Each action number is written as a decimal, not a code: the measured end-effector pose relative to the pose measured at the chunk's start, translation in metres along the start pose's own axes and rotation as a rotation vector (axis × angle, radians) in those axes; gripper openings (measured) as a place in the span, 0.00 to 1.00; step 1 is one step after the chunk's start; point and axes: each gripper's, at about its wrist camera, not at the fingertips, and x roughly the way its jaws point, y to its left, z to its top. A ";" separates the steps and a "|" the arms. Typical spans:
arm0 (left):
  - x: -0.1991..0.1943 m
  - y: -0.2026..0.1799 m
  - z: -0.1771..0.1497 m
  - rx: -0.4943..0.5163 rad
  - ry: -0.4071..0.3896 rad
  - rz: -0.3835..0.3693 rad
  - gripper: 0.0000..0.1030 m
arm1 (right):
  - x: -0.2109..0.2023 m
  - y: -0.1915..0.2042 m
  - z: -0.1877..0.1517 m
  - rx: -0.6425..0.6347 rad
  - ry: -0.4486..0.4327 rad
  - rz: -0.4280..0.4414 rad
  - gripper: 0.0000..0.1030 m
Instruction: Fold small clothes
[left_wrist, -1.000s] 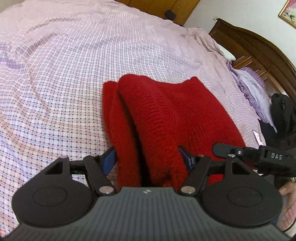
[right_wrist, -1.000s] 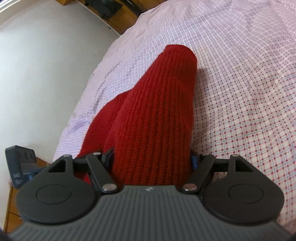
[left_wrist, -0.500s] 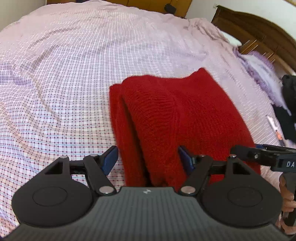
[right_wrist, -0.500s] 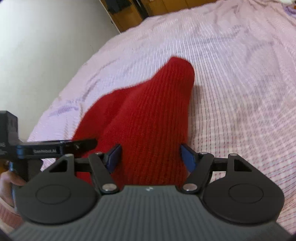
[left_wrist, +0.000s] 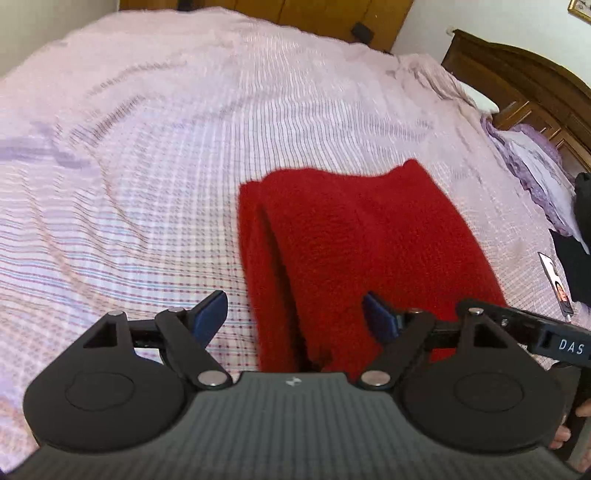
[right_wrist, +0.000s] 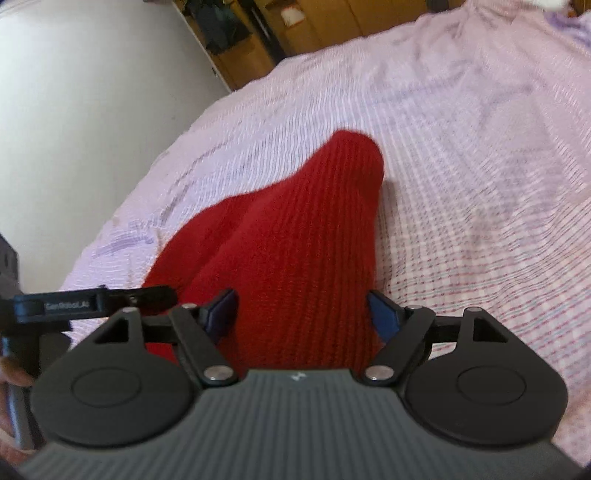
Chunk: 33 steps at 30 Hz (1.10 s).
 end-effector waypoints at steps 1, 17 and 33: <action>-0.007 -0.002 -0.002 0.005 -0.008 0.011 0.82 | -0.007 0.004 -0.001 -0.022 -0.018 -0.017 0.76; -0.068 -0.043 -0.074 0.056 -0.071 0.081 0.87 | -0.073 0.038 -0.055 -0.164 -0.057 -0.146 0.81; 0.018 -0.059 -0.103 0.106 0.006 0.276 0.87 | -0.022 0.011 -0.083 -0.165 0.028 -0.260 0.80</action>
